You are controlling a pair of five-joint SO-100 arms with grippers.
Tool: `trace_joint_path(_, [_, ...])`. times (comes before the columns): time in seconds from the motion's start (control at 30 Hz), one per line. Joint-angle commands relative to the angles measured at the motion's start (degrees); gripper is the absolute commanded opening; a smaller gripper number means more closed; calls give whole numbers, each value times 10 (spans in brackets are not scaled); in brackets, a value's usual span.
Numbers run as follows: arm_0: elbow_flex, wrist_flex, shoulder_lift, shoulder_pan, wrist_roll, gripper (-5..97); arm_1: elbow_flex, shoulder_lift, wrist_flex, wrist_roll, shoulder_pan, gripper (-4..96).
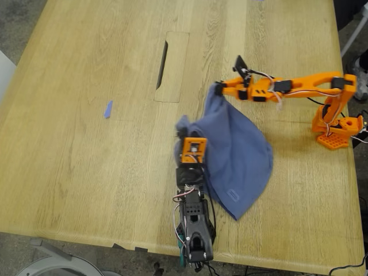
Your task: Fold a T-shirt
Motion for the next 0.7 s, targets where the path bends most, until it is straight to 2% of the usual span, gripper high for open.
trace_joint_path(0.0, [-32, -69, -36, -48, -11, -4, -108, -52, -11, -2, 20, -1])
trace_joint_path(0.13, [-76, -69, -72, -61, -19, -4, -142, -85, -5, -1, 20, -1])
trace_joint_path(0.27, [-236, -83, -279, -119, -54, -4, -139, -89, -7, 0, 19, -1])
trace_joint_path(0.47, [-387, -194, -577, -133, -67, -4, -147, -101, -12, -6, 45, -1])
trace_joint_path(0.67, [-549, -253, -812, -167, -77, -4, -313, -206, 9, -9, 95, -1])
